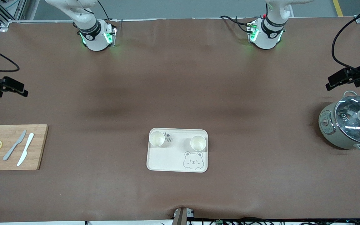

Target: Place white IKEA cup upright on tray with both arms

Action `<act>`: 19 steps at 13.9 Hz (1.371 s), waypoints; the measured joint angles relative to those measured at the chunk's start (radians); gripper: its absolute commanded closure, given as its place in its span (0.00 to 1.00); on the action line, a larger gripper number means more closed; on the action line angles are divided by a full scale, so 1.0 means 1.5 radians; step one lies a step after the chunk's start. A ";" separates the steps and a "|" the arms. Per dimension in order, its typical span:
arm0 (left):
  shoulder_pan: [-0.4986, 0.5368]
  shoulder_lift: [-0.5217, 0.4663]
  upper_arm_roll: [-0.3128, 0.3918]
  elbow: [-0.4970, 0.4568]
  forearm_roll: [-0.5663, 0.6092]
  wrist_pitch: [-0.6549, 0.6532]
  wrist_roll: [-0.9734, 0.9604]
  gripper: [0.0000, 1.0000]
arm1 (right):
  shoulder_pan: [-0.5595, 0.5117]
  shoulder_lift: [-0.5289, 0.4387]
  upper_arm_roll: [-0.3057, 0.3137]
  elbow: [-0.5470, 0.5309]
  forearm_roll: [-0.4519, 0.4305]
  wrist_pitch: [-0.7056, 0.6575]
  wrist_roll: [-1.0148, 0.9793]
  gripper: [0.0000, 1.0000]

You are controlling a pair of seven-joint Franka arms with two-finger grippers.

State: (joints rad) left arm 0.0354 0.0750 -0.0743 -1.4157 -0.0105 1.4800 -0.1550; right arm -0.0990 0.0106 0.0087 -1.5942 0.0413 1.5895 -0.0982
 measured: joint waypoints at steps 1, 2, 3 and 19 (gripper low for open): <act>0.000 -0.002 -0.003 0.000 0.000 0.000 0.000 0.00 | 0.001 -0.016 0.004 0.000 -0.002 -0.009 0.000 0.00; -0.001 -0.002 -0.008 0.000 0.000 -0.001 0.000 0.00 | 0.001 -0.028 0.007 -0.001 -0.003 -0.015 0.000 0.00; -0.001 -0.002 -0.013 -0.001 0.000 -0.001 0.000 0.00 | 0.001 -0.034 0.008 -0.001 -0.003 -0.016 -0.001 0.00; -0.005 -0.109 -0.060 -0.090 0.000 0.024 0.004 0.00 | 0.012 -0.028 0.010 0.000 -0.008 0.007 -0.006 0.00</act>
State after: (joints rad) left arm 0.0284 -0.0884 -0.1648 -1.5500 -0.0106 1.5163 -0.1496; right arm -0.0809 -0.0318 0.0237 -1.5943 0.0286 1.6000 -0.1076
